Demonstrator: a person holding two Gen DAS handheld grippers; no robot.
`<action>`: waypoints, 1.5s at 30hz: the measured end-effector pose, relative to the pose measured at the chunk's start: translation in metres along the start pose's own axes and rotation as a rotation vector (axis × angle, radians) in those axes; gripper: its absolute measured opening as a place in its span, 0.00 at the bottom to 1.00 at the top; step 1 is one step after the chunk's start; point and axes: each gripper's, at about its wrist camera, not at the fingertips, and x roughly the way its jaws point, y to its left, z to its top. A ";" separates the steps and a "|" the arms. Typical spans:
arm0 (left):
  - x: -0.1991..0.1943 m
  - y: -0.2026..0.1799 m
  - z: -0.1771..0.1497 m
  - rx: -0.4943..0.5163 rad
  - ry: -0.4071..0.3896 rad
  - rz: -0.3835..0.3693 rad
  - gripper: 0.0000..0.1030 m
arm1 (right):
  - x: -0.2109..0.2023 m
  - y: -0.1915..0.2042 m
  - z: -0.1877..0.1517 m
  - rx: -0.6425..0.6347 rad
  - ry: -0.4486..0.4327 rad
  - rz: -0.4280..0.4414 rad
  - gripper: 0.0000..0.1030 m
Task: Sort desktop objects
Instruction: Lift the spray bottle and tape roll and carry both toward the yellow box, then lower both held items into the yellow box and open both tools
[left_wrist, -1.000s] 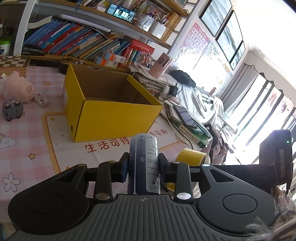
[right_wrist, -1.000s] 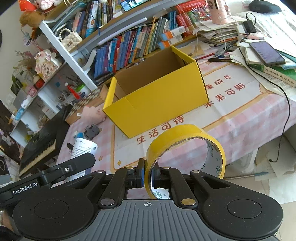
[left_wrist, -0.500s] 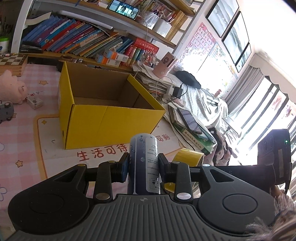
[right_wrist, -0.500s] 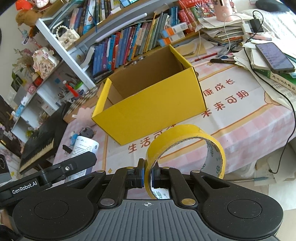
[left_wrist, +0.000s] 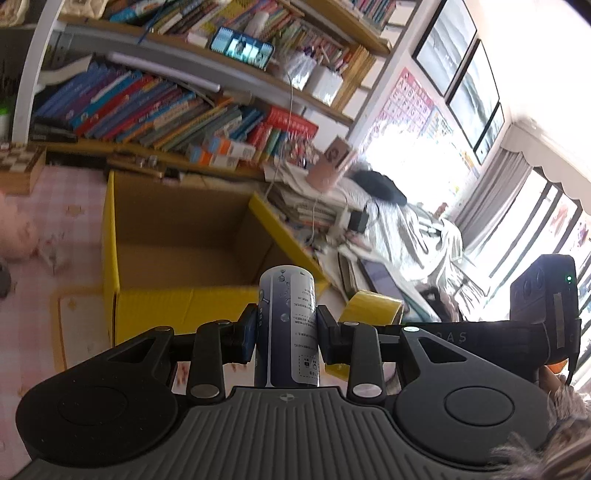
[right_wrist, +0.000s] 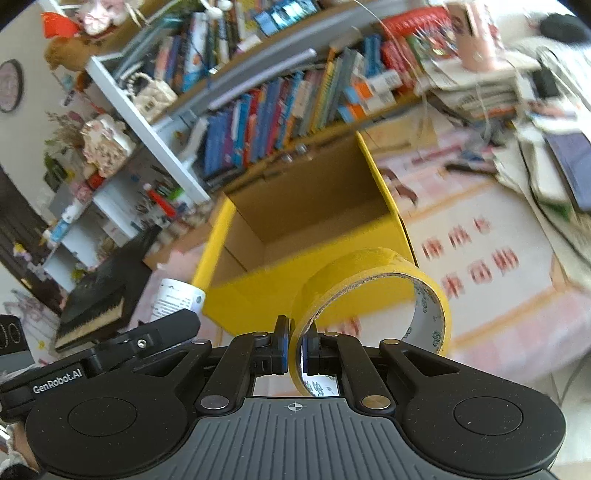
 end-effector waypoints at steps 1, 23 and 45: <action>0.001 0.000 0.004 -0.001 -0.011 0.002 0.29 | 0.001 0.001 0.008 -0.013 -0.010 0.015 0.07; 0.095 0.050 0.077 -0.071 -0.043 0.195 0.29 | 0.143 0.014 0.115 -0.360 0.195 0.119 0.07; 0.186 0.068 0.081 0.085 0.269 0.383 0.29 | 0.250 0.020 0.092 -0.965 0.605 -0.067 0.11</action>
